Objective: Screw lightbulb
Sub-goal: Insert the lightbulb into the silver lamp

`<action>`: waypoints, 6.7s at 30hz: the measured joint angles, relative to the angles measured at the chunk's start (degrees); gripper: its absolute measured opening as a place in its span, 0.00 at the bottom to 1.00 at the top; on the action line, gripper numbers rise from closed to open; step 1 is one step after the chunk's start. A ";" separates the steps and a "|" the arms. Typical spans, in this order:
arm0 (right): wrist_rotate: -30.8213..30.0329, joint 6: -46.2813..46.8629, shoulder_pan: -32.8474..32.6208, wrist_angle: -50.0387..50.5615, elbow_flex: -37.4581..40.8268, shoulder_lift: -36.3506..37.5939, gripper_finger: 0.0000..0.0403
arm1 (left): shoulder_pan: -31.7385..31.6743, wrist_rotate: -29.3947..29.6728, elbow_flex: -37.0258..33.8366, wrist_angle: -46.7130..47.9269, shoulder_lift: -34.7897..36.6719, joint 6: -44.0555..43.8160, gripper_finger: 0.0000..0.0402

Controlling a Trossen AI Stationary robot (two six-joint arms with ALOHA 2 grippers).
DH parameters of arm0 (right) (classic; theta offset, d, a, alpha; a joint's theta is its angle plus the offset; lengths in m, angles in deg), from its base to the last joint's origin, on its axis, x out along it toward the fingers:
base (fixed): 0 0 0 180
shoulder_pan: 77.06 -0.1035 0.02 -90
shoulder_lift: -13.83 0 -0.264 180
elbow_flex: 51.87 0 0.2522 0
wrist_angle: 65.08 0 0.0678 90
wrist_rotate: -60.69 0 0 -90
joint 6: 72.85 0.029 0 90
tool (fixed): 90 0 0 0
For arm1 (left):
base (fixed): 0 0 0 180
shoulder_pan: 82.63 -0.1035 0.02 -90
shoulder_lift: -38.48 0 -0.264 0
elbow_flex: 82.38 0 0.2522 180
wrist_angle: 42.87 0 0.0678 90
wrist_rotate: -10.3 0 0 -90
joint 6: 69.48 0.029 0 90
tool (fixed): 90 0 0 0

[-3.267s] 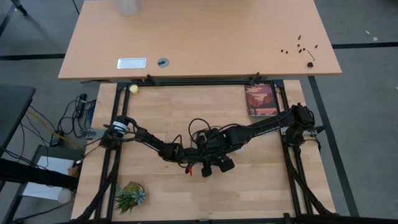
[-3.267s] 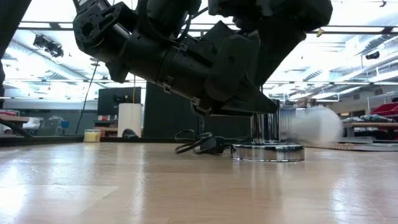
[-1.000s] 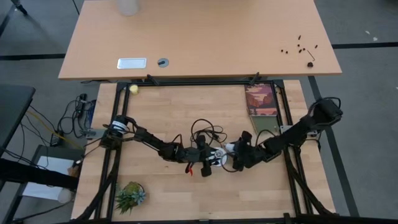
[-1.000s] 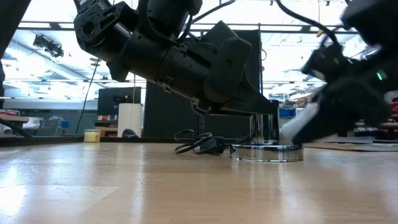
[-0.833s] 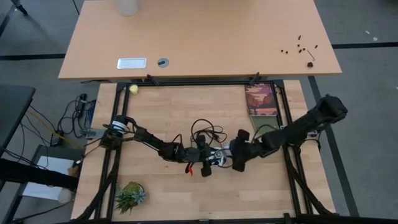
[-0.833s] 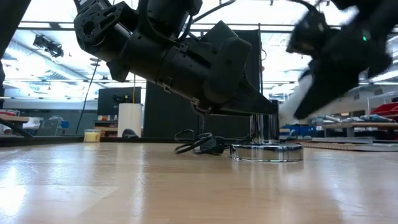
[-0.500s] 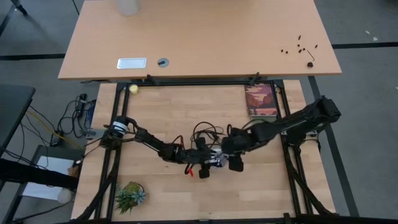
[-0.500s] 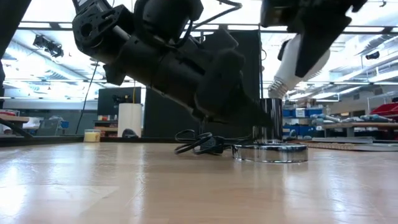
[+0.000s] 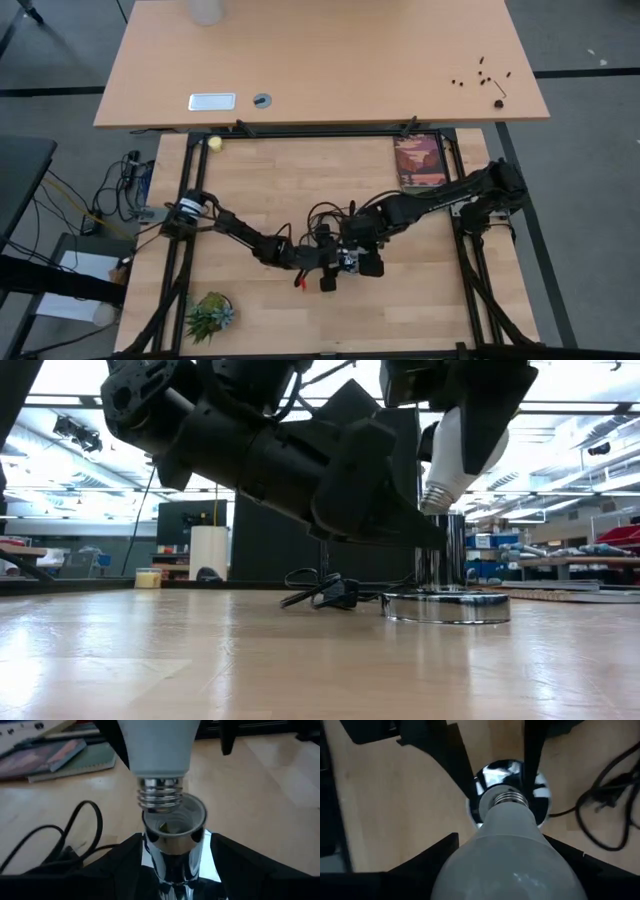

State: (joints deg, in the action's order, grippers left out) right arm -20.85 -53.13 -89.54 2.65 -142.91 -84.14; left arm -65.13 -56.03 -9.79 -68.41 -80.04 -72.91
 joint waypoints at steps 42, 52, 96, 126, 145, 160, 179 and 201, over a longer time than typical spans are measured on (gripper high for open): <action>-0.73 -3.46 -0.17 -10.37 -3.62 -5.14 0.66 | 0.73 1.20 0.07 -2.34 0.13 -0.08 0.59; -1.23 -7.49 -1.42 -11.52 -3.73 -5.10 0.69 | 0.68 3.78 0.13 0.55 2.10 0.17 0.59; -6.24 -10.34 -1.14 -17.24 -0.85 -4.94 0.69 | 4.70 7.94 0.07 9.77 5.23 -4.83 0.60; -7.73 -10.88 -0.11 -18.61 -0.89 -5.10 0.71 | 5.99 8.23 0.11 24.12 9.07 -13.79 0.82; -6.72 -12.85 -0.67 -17.72 -2.44 -4.36 0.71 | 5.18 13.04 0.13 16.34 3.80 -11.94 0.76; -13.62 -9.44 -2.15 -11.35 -2.57 5.84 0.71 | 4.81 9.63 -3.89 8.98 3.74 -13.83 0.71; -11.13 -4.38 -5.89 -8.53 6.90 8.83 0.64 | 4.64 8.60 -3.89 7.38 3.74 -10.72 0.71; -10.99 -7.31 -6.97 -16.43 7.41 8.80 0.61 | 4.57 8.65 -3.89 6.71 3.74 -11.57 0.71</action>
State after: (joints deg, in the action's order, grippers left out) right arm -31.85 -60.44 -96.51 -13.78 -135.49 -75.33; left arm -60.56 -47.38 -13.68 -61.71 -76.30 -84.48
